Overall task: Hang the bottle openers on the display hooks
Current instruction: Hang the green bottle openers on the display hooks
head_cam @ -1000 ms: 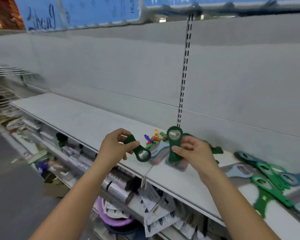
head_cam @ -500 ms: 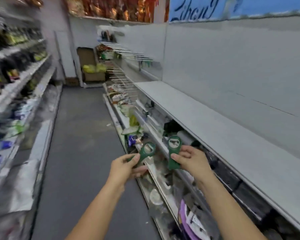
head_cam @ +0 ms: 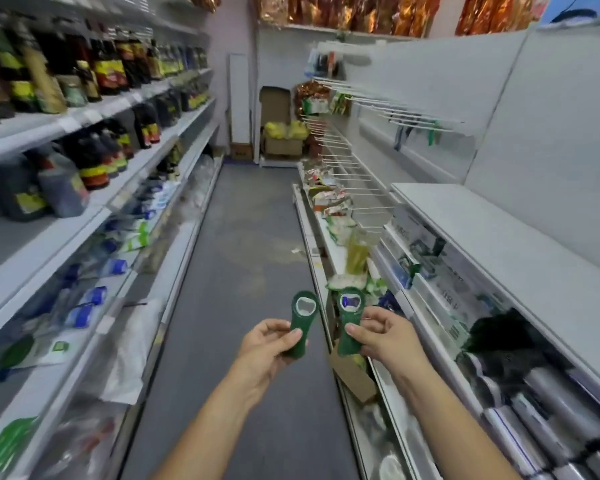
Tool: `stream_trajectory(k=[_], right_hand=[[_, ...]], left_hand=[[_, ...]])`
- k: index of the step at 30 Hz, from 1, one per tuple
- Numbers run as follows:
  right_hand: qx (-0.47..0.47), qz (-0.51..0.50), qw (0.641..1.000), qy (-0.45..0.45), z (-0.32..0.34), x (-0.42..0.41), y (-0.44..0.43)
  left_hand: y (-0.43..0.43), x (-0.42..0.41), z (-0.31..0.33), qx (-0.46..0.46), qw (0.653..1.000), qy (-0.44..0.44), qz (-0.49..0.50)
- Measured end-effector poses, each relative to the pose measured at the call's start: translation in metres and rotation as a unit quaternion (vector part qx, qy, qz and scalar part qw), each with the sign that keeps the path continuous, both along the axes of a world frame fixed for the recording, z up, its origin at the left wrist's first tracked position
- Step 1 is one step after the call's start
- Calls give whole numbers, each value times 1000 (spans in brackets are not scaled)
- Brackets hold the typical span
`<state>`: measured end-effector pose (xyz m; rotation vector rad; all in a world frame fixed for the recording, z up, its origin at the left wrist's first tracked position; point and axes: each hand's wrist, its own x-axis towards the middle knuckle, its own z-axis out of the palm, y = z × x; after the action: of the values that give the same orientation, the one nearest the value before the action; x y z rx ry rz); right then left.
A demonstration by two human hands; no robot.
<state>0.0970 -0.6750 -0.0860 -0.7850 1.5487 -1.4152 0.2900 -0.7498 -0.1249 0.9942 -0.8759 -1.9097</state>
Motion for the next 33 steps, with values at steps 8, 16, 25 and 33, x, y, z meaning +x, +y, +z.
stream_trajectory(k=[8,16,25,33], right_hand=[[2,43,998,-50,-4,-49,-187],[-2,68,996,-51,-9,-87,-375],[17,-7,999,-27,-20,-118,-594],[4,-75,996,-44,1,-182,-766]], left_hand=[[-174,-43,9,-32,995,-74,65],[-357,-80,9,-59,986,-116,108],[-593,-119,-6,-95,985,-134,57],[-793,-189,5,-97,984,-150,2]])
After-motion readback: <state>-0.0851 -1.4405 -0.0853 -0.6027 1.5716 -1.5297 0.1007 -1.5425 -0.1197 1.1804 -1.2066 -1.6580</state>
